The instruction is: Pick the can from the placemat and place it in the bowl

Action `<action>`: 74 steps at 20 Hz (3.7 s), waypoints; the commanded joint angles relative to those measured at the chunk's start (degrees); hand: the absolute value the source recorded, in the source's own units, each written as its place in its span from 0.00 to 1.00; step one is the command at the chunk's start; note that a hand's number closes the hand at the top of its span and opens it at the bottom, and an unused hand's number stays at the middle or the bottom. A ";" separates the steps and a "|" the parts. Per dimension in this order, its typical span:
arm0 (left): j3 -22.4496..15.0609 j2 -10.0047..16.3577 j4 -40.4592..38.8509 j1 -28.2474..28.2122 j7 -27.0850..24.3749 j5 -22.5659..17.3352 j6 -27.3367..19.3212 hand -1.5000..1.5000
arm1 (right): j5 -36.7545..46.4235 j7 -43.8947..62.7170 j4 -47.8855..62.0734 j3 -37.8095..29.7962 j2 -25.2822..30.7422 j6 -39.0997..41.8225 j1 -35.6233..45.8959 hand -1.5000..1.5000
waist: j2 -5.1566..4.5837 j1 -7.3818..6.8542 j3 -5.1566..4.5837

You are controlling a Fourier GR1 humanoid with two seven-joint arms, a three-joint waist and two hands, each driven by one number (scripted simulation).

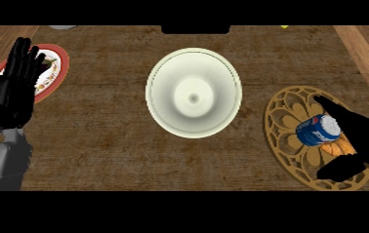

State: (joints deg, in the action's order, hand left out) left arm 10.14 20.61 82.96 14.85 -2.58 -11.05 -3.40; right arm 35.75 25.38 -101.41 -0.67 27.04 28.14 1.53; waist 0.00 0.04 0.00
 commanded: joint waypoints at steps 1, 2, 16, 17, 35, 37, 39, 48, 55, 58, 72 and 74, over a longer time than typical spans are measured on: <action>0.91 -1.04 1.75 -1.76 0.39 0.45 0.76 0.50 | 2.68 -4.56 3.11 -1.66 -0.59 -0.45 -0.79 0.00 | 0.02 -0.02 0.01; -0.36 -1.42 1.49 -0.17 0.69 1.89 -0.84 0.50 | 5.99 -2.49 7.18 3.16 -4.69 -4.53 1.57 0.00 | -0.03 -0.18 0.02; 2.28 -2.19 2.47 0.23 1.96 1.99 2.18 0.50 | 7.68 -8.73 16.55 -5.31 -2.69 -1.64 4.02 0.00 | -0.01 -0.06 0.00; 0.95 -3.19 5.56 -0.52 4.65 3.56 -0.16 0.50 | 10.52 -7.85 17.23 -2.30 -5.04 -4.13 3.49 0.00 | 0.00 -0.15 0.01; 1.41 -3.74 2.10 2.70 2.02 2.72 3.31 0.50 | 15.37 -43.38 36.92 -3.79 15.58 -7.44 14.85 1.00 | -2.09 -4.23 0.42; 0.78 -3.79 2.51 1.62 1.22 3.01 4.13 0.50 | 16.21 -49.72 43.57 -3.74 17.33 -10.32 18.10 1.00 | -1.62 -4.45 0.37; 0.16 -4.41 2.96 3.72 2.85 3.27 2.95 0.50 | 16.78 -54.66 48.98 -4.35 19.14 -12.80 21.11 1.00 | -1.73 -4.57 0.46; 1.08 -4.41 1.70 2.13 2.00 4.17 2.09 0.50 | 17.37 -66.17 67.20 -9.46 22.45 -22.66 36.99 1.00 | -0.74 -2.43 0.16; 3.49 -2.53 1.81 1.38 1.97 2.36 3.71 0.50 | 11.34 -75.92 68.01 -12.15 22.71 -14.34 45.80 1.00 | -0.34 -1.74 0.04; 2.75 -2.65 3.89 0.73 3.70 3.89 2.06 0.50 | 6.84 -76.53 64.25 -13.80 24.77 -4.31 49.36 1.00 | 0.22 -0.90 -0.02; 4.80 -1.73 0.86 -0.50 0.90 3.14 3.66 0.50 | -6.39 -47.90 48.89 -9.63 6.67 11.25 58.12 1.00 | 0.41 0.07 -0.11; 4.29 -2.61 1.52 -0.36 2.24 2.60 3.52 0.50 | -7.66 -43.85 42.89 -8.42 4.99 13.18 57.31 1.00 | 0.52 0.60 -0.08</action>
State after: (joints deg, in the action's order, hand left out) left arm 14.20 17.90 84.99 13.91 -0.86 -7.95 -0.24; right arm 30.10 -24.15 -52.66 -10.91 36.89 36.86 57.93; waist 0.56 0.37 -0.10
